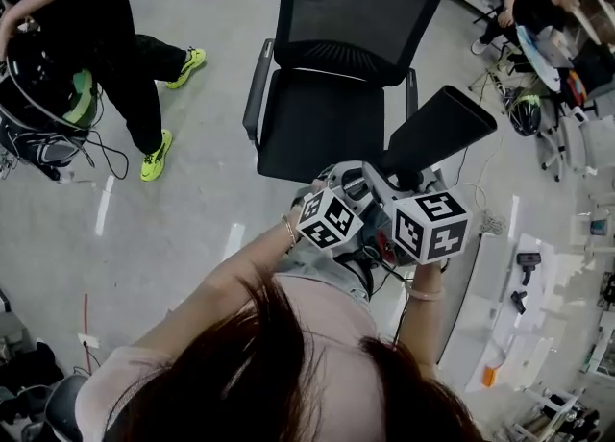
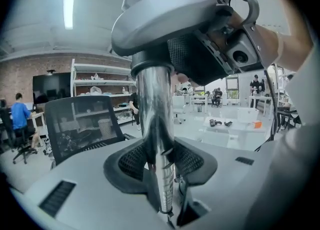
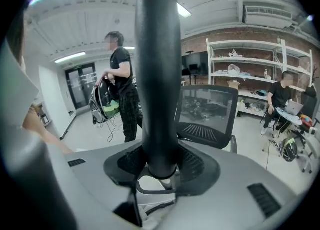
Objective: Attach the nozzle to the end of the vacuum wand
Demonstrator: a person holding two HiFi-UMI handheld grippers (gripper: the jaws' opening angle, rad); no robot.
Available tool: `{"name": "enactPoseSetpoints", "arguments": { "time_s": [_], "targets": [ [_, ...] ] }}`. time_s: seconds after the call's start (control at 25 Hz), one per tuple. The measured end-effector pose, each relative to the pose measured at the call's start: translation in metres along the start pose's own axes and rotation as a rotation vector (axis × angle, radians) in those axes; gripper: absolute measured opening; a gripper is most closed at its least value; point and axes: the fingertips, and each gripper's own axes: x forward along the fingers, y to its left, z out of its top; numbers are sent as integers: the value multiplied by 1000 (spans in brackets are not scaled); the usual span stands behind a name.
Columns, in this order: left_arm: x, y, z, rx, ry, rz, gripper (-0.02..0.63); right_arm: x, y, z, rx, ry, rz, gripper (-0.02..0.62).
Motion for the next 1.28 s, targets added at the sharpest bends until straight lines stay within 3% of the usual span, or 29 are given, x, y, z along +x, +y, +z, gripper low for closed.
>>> {"name": "enactPoseSetpoints", "arguments": {
  "time_s": [0.32, 0.76, 1.28],
  "targets": [
    [3, 5, 2, 3, -4, -12, 156, -1, -3, 4, -13, 16, 32, 179],
    [-1, 8, -1, -7, -4, 7, 156, -17, 1, 13, 20, -35, 87, 179],
    [0, 8, -6, 19, 22, 19, 156, -9, 3, 8, 4, 89, 64, 179]
  ]
}}
